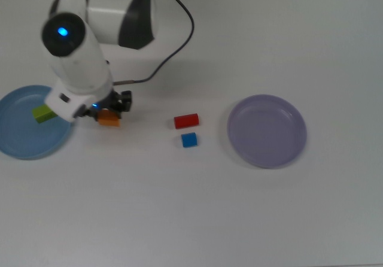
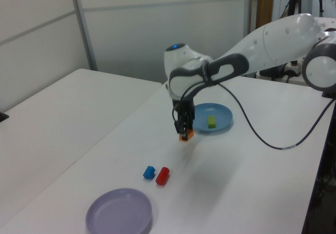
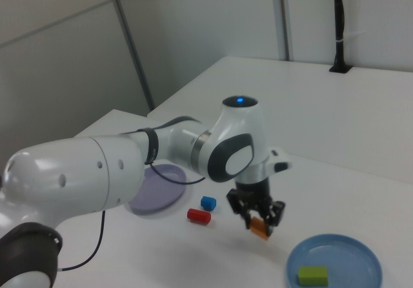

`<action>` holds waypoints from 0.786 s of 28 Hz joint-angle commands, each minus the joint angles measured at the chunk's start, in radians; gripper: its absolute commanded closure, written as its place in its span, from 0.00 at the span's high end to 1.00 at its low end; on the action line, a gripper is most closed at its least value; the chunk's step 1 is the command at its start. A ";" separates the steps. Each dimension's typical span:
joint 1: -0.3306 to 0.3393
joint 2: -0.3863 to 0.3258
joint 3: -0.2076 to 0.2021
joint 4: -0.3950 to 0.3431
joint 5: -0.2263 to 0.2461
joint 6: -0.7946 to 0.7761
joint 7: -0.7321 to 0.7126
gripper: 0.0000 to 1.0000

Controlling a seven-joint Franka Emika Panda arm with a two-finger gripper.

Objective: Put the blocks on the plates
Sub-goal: 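Carry the orange block onto the light blue plate and release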

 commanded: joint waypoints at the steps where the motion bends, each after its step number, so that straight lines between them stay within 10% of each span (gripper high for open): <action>1: -0.068 -0.032 -0.010 0.037 0.027 0.000 -0.015 0.14; 22: -0.128 0.093 -0.058 0.049 0.029 0.257 -0.035 0.27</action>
